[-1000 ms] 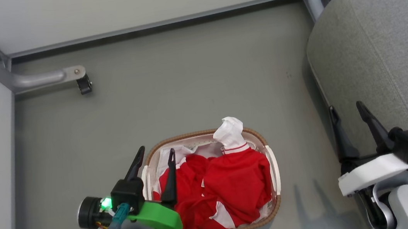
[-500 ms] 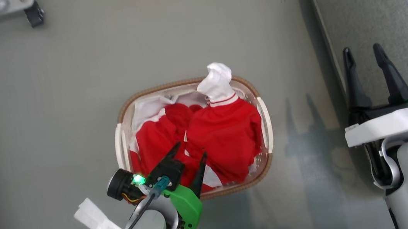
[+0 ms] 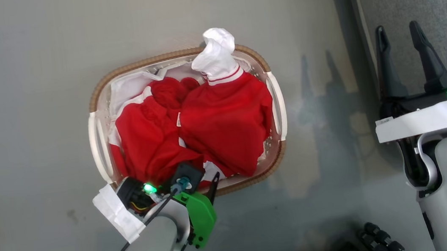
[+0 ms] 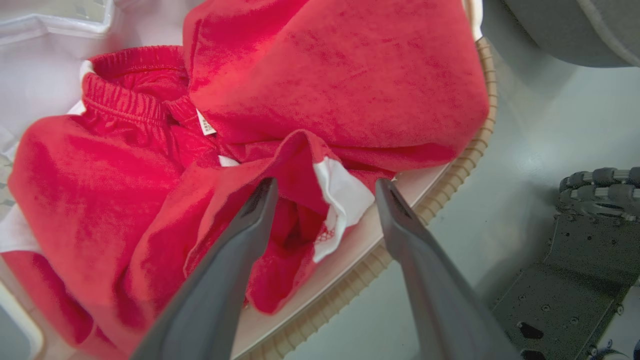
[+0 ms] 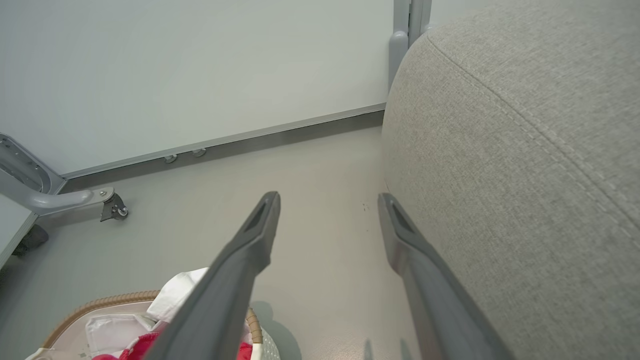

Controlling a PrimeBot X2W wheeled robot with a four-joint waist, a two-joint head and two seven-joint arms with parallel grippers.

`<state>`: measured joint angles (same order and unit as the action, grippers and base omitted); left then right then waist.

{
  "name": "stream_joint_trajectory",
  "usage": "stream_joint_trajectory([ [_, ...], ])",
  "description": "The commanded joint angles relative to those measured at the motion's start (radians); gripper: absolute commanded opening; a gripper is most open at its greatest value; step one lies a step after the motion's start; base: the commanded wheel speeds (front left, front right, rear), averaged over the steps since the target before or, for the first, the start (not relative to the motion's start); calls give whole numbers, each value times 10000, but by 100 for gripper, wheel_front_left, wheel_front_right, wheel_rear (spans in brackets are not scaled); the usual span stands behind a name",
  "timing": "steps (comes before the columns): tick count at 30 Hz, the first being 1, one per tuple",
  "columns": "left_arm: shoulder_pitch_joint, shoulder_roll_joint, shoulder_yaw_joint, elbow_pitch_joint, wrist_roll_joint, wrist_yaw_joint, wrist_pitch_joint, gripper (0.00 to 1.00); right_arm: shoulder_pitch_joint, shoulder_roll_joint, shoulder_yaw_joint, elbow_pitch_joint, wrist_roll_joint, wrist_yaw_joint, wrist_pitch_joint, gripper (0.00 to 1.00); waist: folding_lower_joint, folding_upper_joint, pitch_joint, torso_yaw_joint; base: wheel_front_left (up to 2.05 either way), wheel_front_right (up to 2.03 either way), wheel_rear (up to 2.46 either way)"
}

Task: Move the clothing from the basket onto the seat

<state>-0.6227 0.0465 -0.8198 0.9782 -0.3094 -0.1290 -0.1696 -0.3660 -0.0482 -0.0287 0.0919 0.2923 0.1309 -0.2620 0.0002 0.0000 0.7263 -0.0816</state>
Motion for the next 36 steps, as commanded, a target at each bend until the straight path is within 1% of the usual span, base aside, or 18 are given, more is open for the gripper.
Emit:
stream_joint_trajectory([
  [1, -265, 67, -8, 219, -57, 39, -54, 100, -182, -40, -6, -66, 101, -3, -46, 100, -2, 0, 338, -274, 0, 0, 0],
  [3, -423, 62, -31, 502, -110, 70, -55, 100, -182, -40, 27, -86, 133, -3, -46, 100, -2, 0, 410, -348, 0, 0, 0],
  [4, -499, 67, -33, 624, -154, 85, -46, 83, -201, -40, 47, -81, 160, -3, -46, 100, -2, 0, 438, -387, 0, 0, 0],
  [5, -564, 65, -47, 737, -189, 90, -15, 50, -223, -40, 63, -85, 176, -3, -46, 100, -2, 0, 454, -413, 0, 0, 0],
  [6, -628, 68, -64, 863, -232, 97, 15, 35, -241, -38, 93, -87, 191, -3, -46, 100, -2, 0, 468, -448, 0, 0, 0],
  [7, -673, 70, -88, 957, -256, 98, 33, 25, -248, -40, 116, -86, 214, -3, -46, 100, -2, 0, 474, -475, 0, 0, 0],
  [8, -729, 65, -112, 1063, -292, 96, 34, 2, -249, -40, 147, -85, 240, -3, -46, 100, -2, 0, 475, -508, 0, 0, 0],
  [9, -769, 67, -135, 1125, -308, 93, 24, 0, -246, -40, 165, -81, 254, -3, -46, 100, -2, 0, 470, -531, 0, 0, 0],
  [17, -893, 67, -427, 1019, -495, 101, -571, 0, -127, -41, 181, 83, 326, -3, -46, 100, -2, 0, 73, -543, 0, 0, 0],
  [23, -895, 70, -440, 603, -438, 242, -917, 0, 85, -41, 109, 234, 202, -3, -46, 100, -2, 0, -682, -324, 0, 0, 0],
  [25, -847, 168, -354, 307, -396, 305, -970, 0, 168, -41, 92, 287, 133, -3, -46, 100, -2, 0, -992, -229, 0, 0, 0],
  [31, -240, 704, 125, -1919, -77, 531, -961, 0, 601, -43, -89, 484, -101, -3, -46, 100, -2, 0, -2201, 171, 0, 0, 0],
  [36, 344, 1161, 483, -3559, 286, 564, -964, 0, 1089, -45, -190, 697, -294, -3, -46, 100, -2, 0, -3365, 497, 0, 0, 0],
])
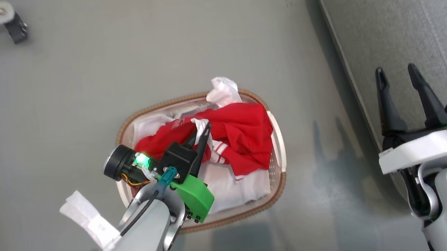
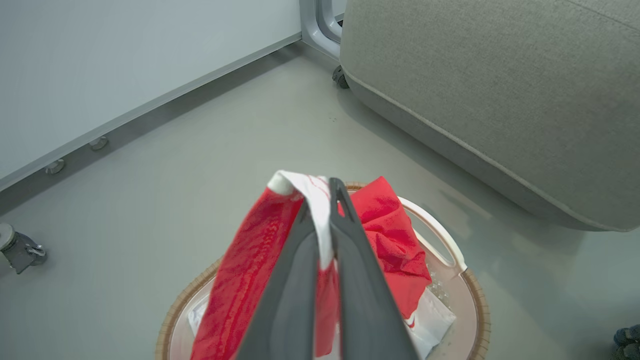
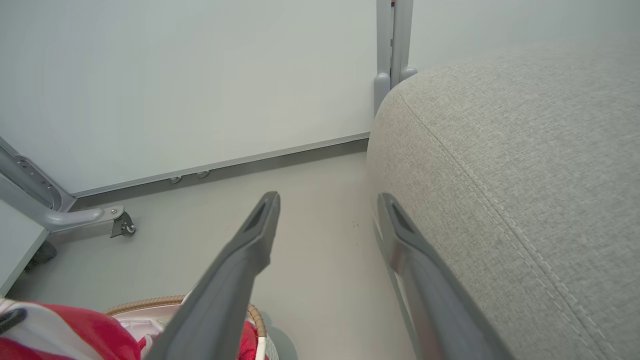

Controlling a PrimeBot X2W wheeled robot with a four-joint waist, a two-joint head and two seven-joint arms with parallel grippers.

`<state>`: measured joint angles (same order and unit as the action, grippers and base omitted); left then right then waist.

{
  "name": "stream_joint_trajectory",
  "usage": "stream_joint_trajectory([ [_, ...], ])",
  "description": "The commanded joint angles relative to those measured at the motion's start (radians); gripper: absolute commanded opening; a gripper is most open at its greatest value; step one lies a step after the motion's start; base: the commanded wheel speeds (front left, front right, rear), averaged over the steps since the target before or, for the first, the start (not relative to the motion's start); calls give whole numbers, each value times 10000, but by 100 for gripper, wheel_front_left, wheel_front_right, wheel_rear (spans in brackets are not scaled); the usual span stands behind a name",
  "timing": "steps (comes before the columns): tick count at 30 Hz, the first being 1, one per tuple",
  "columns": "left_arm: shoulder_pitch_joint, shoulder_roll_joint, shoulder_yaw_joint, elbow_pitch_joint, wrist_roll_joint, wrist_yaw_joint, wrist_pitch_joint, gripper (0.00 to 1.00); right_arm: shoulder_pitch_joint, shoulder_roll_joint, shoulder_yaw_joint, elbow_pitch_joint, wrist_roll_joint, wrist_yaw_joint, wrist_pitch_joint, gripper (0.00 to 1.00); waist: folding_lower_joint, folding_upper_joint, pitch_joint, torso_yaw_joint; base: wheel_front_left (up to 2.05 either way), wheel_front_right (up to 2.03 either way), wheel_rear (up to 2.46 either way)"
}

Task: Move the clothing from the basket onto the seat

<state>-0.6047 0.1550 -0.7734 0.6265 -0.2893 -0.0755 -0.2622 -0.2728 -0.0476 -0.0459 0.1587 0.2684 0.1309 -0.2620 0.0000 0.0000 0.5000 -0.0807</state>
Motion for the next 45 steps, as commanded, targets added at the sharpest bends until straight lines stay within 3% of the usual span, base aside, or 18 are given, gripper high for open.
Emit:
stream_joint_trajectory([
  [1, 255, 139, 82, -267, 148, 15, -38, 0, 249, -50, -28, 65, -74, -3, -46, 100, 0, 0, -1315, 530, 0, 0, 0],
  [9, 582, 751, 393, -1778, 555, -107, -38, 0, 1000, -50, 34, 305, -186, -3, -46, 100, 0, 0, -2878, 682, 0, 0, 0],
  [15, -36, 1103, 406, -2363, 577, -300, -29, 0, 1426, -49, 167, 415, -243, -3, -46, 100, 0, 0, -3778, 639, 0, 0, 0],
  [26, -1872, 1618, 237, -2998, 426, -494, 809, 0, 1318, -49, 815, 338, -374, -3, -46, 100, 0, 0, -4397, 336, 0, 0, 0],
  [38, -3650, 1409, -2, -2893, 56, -546, 989, 0, -122, -49, 3329, 544, -654, -3, -46, 100, 0, 0, -4358, 155, 0, 0, 0],
  [45, -3913, 1304, -298, -2874, -67, -554, 792, 0, -1923, -49, 4931, 2004, -841, -5, -36, 100, 0, 0, -4335, 266, 0, 0, 0],
])
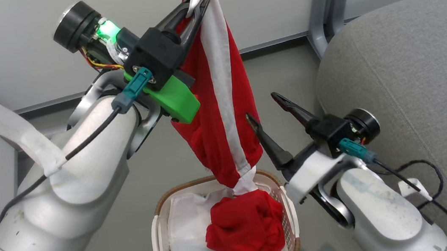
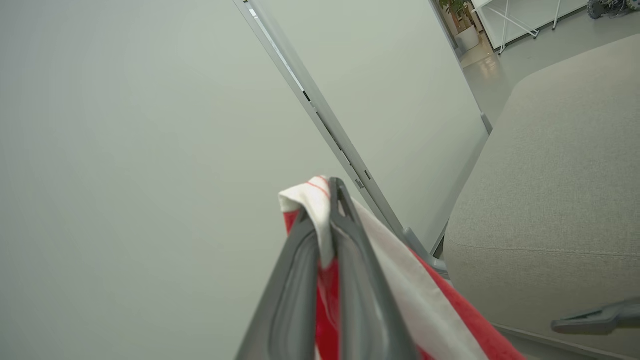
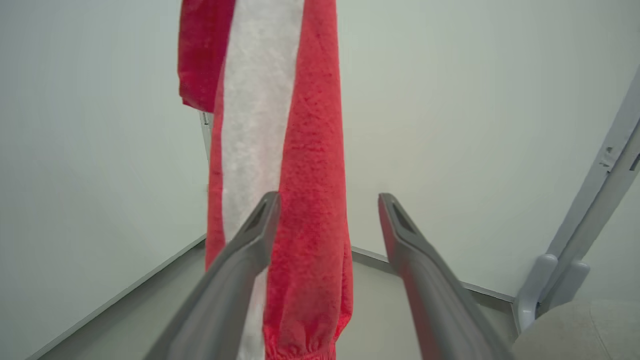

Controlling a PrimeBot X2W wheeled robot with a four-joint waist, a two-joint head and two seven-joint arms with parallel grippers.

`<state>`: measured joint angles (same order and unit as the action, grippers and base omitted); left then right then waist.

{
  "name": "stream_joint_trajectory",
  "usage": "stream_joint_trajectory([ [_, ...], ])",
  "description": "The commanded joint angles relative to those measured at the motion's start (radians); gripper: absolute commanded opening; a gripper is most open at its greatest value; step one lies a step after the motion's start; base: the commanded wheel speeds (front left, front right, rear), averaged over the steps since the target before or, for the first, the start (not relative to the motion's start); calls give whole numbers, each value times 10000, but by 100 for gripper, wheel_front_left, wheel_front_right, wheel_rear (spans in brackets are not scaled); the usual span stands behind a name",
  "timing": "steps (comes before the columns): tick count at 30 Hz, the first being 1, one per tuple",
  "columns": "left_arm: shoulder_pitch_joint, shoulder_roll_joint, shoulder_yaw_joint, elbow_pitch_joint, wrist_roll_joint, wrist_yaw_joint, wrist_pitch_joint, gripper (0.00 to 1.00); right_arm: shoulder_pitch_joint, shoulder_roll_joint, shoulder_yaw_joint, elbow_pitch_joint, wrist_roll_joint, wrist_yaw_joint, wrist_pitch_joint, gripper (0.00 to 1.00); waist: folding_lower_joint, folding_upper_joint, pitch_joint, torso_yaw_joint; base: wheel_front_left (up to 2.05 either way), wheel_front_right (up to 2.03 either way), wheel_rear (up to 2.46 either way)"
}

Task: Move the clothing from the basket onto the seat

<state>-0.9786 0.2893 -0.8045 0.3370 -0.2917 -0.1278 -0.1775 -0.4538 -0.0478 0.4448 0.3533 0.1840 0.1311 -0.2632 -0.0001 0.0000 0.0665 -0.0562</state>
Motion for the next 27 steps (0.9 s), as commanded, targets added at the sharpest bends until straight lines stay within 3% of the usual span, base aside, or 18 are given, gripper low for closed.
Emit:
stream_joint_trajectory([
  [1, -187, -40, -38, 18, -43, -30, -74, 0, -357, -47, 167, 286, 7, -6, -25, 100, 1, 0, 1, 44, 0, 0, 0],
  [11, -334, -237, -425, -247, -138, -27, -188, 0, -2431, -548, 1865, 2672, 1020, -7, -26, 100, 1, 0, 40, 333, 0, 0, 0],
  [19, -412, -373, -626, -486, -156, -28, -252, 0, -3327, -912, 4548, 3360, 2751, -7, -25, 100, 1, 0, 30, 454, 0, 0, 0],
  [25, -436, -490, -757, -681, -232, -10, -261, 0, -3795, -743, 5596, 3836, 3418, -8, -25, 100, 1, 0, -15, 628, 0, 0, 0],
  [26, -435, -497, -767, -719, -254, -2, -246, 0, -3829, -689, 5652, 3877, 3493, -8, -25, 84, 1, 0, -15, 663, 0, 0, 0],
  [27, -420, -496, -771, -763, -276, 11, -218, 0, -3865, -638, 5695, 3926, 3584, -8, -25, 50, 1, 0, -18, 705, 0, 0, 0],
])
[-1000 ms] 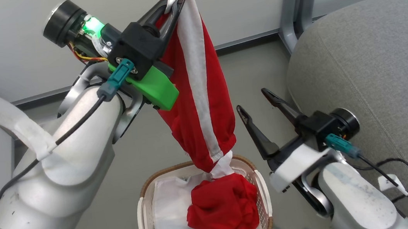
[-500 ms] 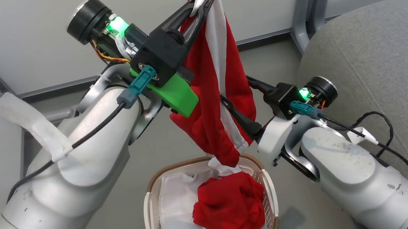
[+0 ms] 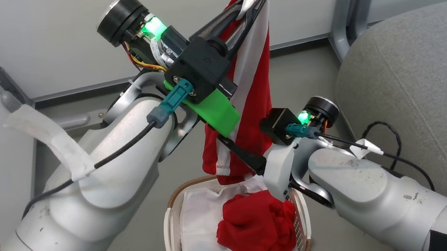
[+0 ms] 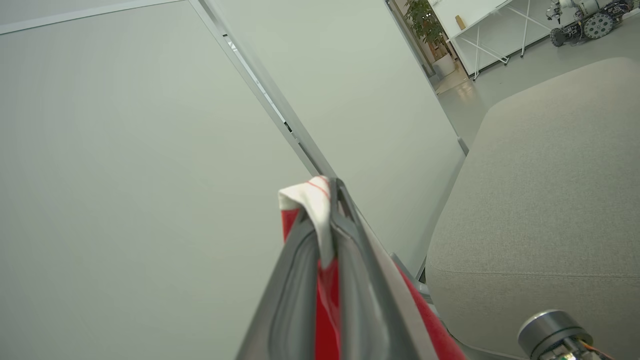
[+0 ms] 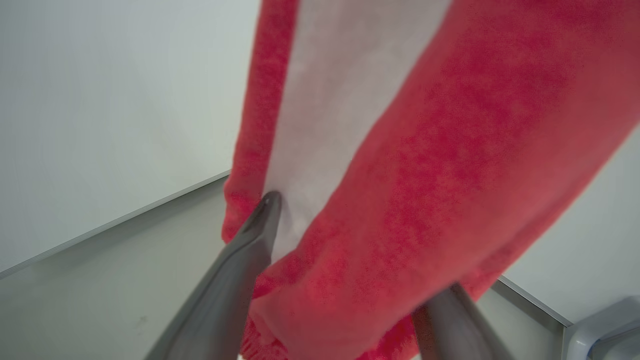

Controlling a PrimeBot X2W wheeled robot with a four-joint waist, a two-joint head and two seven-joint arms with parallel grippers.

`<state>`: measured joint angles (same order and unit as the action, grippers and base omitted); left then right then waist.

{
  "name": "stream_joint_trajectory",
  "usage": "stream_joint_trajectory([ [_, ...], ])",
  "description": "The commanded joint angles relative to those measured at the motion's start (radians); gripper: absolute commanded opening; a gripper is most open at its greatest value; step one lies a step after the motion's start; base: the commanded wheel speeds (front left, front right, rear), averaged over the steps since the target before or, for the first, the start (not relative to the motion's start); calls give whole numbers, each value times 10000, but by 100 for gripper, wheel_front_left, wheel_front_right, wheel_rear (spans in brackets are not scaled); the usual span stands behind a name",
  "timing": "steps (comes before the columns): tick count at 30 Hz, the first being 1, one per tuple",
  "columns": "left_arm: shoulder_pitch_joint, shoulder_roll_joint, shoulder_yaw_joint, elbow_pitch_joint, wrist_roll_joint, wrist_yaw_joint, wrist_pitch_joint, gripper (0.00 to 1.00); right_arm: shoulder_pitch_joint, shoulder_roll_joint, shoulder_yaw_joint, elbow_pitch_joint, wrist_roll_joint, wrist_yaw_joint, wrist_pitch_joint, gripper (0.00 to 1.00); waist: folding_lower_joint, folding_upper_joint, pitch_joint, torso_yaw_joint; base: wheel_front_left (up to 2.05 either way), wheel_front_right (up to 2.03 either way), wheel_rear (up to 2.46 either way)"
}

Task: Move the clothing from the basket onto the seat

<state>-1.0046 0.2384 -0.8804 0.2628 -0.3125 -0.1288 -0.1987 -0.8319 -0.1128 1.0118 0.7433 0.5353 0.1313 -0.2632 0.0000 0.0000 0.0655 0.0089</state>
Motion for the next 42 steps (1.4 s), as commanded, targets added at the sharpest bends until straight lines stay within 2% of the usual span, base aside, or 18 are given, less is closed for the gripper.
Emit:
stream_joint_trajectory([
  [1, -134, 37, -5, -42, -91, 43, 0, 0, -117, 42, 37, 41, 110, -10, -25, 42, 0, 0, -14, 91, 0, 0, 0],
  [2, -79, 84, 18, -55, -117, 77, 30, 0, -156, 70, 41, 37, 110, -10, -25, 31, 0, 0, -19, 128, 0, 0, 0],
  [3, -27, 126, 38, -56, -145, 104, 63, 0, -165, 79, 17, 24, 94, -10, -25, 10, 0, 0, -23, 155, 0, 0, 0],
  [4, 52, 178, 73, -45, -181, 156, 76, 0, -152, 92, -40, -18, 57, -10, -25, 0, 0, 0, -29, 181, 0, 0, 0],
  [14, 989, 798, 710, 457, -994, 541, -53, 2, 381, -163, -949, -753, -416, -10, -25, 0, 0, 0, -82, 157, 0, 0, 0],
  [16, 1252, 923, 895, 612, -1139, 659, -150, 62, 474, -209, -1158, -968, -501, -10, -26, 0, 0, 0, -75, 106, 0, 0, 0],
  [17, 1356, 978, 959, 673, -1188, 740, -199, 100, 499, -241, -1238, -1067, -562, -10, -26, 0, 0, 0, -67, 81, 0, 0, 0],
  [20, 1843, 1061, 1220, 919, -1474, 958, -393, 100, 643, -355, -1621, -1458, -740, -10, -25, 0, 0, 0, -31, -8, 0, 0, 0],
  [23, 2448, 876, 1582, 1046, -2108, 962, -510, 100, 757, -471, -2082, -1776, -976, -10, -25, 0, 0, 0, 5, -70, 0, 0, 0],
  [27, 3191, 796, 1836, 1109, -2343, 1104, -610, 100, 913, -610, -2612, -2093, -1322, -10, -25, 0, 0, 0, 55, -111, 0, 0, 0],
  [33, 4312, 642, 2250, 769, -2131, 1286, -669, 100, 1129, -913, -3134, -2401, -1914, -10, -25, 0, 0, 0, 243, -237, 0, 0, 0],
  [42, 5603, 353, 2771, 788, -1648, 1015, -669, 100, 1369, -1218, -3978, -2739, -2296, -10, -26, 0, 0, 0, 581, -621, 0, 0, 0],
])
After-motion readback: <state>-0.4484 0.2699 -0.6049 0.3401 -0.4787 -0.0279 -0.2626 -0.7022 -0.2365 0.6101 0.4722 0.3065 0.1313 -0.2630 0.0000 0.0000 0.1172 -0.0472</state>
